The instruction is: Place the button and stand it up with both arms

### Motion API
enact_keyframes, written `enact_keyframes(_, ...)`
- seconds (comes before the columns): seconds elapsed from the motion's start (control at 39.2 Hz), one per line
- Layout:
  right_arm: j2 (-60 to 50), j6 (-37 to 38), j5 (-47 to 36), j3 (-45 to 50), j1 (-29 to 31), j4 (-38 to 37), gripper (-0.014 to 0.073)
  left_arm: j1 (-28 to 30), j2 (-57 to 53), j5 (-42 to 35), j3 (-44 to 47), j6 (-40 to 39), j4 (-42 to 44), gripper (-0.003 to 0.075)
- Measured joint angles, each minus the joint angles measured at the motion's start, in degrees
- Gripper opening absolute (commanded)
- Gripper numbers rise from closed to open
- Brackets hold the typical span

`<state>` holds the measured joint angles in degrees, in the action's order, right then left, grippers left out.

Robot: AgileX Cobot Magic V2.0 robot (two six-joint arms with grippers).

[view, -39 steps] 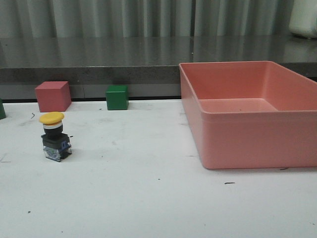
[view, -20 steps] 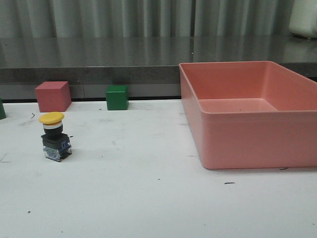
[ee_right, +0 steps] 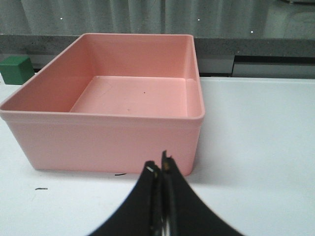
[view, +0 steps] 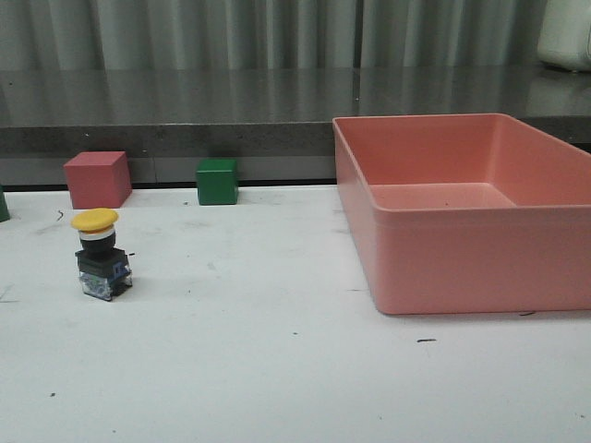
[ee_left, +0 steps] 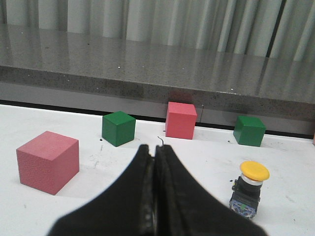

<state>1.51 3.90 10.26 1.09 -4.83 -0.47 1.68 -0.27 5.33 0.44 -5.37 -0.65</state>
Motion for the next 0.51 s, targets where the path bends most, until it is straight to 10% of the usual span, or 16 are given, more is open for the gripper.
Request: enact_keyframes(0.51,-2.11,0.00,1.13,0.43,0.09,1.19,-0.0062,0.00,0.00,-0.21,0.00,0.00,0.00,-0.0020)
